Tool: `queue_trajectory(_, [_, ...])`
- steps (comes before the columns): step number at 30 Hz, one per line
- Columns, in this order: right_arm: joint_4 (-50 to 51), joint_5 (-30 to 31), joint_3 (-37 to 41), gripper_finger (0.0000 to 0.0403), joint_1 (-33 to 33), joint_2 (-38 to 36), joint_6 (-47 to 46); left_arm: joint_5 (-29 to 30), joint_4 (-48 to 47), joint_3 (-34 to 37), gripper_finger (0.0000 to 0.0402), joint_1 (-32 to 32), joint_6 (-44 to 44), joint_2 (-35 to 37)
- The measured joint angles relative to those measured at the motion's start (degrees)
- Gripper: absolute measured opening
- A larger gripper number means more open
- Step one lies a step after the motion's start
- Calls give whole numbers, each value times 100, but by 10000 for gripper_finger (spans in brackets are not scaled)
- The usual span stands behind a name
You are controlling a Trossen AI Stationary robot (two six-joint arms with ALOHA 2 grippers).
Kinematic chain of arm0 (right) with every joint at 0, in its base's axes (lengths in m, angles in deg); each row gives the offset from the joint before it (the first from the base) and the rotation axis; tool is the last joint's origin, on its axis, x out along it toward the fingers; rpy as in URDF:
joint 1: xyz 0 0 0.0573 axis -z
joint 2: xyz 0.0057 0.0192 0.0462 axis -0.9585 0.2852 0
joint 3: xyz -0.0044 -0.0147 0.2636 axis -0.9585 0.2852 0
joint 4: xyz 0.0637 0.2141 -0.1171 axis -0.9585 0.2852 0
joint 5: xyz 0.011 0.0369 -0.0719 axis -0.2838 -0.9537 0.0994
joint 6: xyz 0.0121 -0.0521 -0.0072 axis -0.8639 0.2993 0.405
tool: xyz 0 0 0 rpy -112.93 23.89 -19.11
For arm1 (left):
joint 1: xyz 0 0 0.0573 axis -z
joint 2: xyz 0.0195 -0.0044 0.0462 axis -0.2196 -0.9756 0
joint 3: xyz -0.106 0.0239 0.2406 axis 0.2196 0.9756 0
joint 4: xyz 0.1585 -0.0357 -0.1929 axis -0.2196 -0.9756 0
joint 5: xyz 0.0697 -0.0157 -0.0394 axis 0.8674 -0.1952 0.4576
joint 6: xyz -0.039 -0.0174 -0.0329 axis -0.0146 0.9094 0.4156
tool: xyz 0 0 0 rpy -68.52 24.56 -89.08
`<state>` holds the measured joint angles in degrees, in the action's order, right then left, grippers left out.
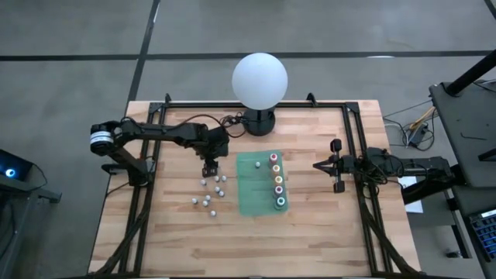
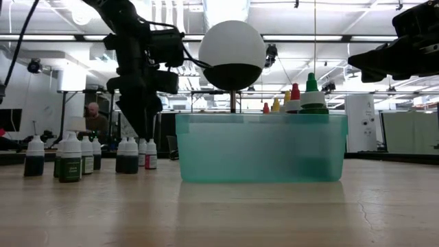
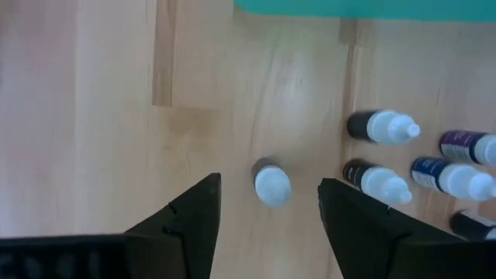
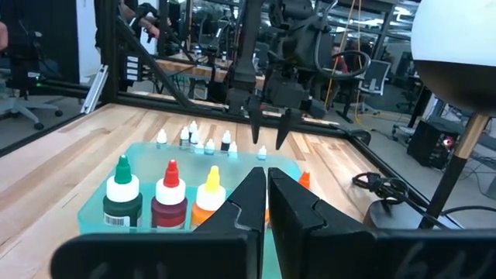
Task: Pick & Place food coloring
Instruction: Put the top small red food coloring bottle into the green bin
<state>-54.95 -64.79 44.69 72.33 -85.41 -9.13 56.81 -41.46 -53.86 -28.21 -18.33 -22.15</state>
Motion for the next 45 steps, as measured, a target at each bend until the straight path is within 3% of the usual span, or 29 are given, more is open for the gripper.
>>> queue_trajectory(20, [-4, 2, 0, 9, 2, 8, 10, 183, -299, -239, 188, 191, -232, -543])
queue_trajectory(45, [-2, 2, 0, 9, 2, 2, 11, 242, -247, -255, 181, 192, -221, -637])
